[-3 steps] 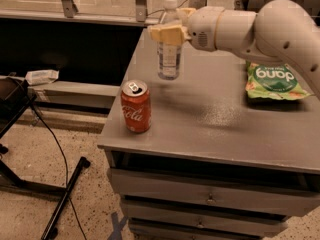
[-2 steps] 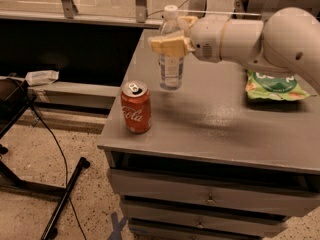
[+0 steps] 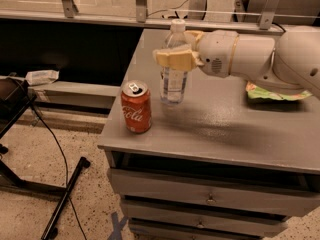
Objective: Move blue plastic bottle near coke can
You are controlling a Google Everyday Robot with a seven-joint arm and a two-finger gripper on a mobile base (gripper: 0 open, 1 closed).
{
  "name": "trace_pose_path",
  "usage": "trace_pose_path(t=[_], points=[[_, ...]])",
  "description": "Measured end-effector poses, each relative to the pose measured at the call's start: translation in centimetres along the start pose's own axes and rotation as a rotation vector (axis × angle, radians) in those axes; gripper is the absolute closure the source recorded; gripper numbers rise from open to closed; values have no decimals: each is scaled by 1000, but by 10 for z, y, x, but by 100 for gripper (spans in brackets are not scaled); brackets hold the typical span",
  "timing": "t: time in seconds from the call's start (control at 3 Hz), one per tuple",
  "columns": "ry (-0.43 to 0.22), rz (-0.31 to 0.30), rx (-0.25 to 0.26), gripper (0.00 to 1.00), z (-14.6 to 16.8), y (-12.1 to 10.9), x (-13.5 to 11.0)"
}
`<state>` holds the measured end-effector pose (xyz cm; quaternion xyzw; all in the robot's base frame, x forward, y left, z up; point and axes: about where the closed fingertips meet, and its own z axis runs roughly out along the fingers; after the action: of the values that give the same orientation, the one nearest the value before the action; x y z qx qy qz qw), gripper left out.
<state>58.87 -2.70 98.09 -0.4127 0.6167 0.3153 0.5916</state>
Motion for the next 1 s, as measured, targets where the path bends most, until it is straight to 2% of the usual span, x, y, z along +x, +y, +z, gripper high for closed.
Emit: trace_pose_path(t=[0.33,0.67,1.0], points=[[-28,9,-12,39,-13,7,14],[-44,-23,-32,17,-22,13,29],[-46,-31,-37,0,-22,14,31]])
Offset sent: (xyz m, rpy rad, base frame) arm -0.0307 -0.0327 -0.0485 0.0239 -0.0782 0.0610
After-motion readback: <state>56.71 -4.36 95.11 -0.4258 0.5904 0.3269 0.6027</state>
